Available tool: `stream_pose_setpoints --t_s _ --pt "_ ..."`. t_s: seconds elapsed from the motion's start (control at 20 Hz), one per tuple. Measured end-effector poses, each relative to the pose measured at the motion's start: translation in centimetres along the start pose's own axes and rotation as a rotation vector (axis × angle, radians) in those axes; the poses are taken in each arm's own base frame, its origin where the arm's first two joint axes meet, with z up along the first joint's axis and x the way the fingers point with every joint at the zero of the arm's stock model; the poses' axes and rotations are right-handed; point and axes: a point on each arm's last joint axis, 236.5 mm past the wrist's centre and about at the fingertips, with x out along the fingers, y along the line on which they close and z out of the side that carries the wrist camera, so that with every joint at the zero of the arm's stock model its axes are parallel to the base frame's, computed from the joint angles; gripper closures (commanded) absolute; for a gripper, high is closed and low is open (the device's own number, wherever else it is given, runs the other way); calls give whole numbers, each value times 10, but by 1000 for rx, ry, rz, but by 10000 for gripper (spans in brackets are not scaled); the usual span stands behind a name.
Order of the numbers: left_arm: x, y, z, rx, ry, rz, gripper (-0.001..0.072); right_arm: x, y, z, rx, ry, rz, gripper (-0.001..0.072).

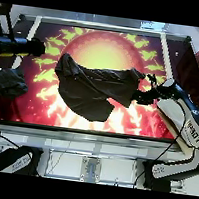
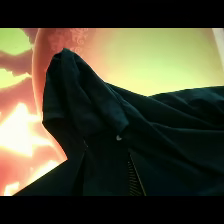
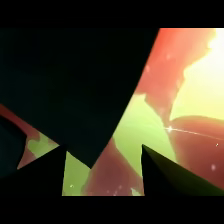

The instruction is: Fold the shirts.

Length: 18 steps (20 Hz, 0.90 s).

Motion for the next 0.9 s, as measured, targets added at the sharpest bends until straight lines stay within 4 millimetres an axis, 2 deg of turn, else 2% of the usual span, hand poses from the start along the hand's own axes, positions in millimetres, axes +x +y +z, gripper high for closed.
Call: stream_pose_setpoints --t_s 0.15,0.2,0.25,0.3,0.45,0.6,0.75,0.9 --pt "9 -1 -18 -13 47 -10 426 14 9 -3 -10 6 9 170" --pt "13 0 -25 -18 62 -12 427 18 13 -3 -13 6 12 225" --pt "16 0 -31 -23 77 -14 426 21 16 -3 -11 4 18 414" --pt "19 -1 -38 -29 93 -18 427 24 15 -3 -16 2 12 686" --pt "25 0 -51 -37 125 -21 427 26 29 8 -25 -46 55 681" --pt "31 1 -63 -42 153 -20 427 11 54 31 -79 -124 118 681" --pt "36 2 -77 -49 182 -19 427 -28 84 73 -161 -270 148 682" --pt "44 1 -84 -66 181 -27 426 -85 109 134 -227 -515 132 683"
